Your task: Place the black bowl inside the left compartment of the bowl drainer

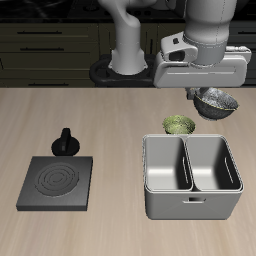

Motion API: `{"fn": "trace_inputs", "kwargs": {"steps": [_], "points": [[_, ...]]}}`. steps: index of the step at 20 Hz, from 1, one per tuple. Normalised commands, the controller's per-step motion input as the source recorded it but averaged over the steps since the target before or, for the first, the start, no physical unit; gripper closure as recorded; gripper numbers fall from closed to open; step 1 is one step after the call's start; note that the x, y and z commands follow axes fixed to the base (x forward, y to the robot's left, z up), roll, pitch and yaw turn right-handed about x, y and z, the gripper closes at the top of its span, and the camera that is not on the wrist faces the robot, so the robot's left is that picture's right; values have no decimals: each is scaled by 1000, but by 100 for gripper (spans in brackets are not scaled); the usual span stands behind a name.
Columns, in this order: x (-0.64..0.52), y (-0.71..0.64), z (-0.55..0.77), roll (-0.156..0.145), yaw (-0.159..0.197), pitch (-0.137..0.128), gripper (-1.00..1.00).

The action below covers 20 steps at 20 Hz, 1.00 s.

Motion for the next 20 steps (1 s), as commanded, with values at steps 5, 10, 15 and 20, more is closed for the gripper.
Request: {"fn": "trace_inputs", "kwargs": {"steps": [5,10,15,20], "points": [[133,-97,-92,-27,4,15,100],[66,-84,-287,-26,22,37,100],[-3,-31,-295,-3,18,32,100],[-19,-59,-231,-8,16,31,100]]}}
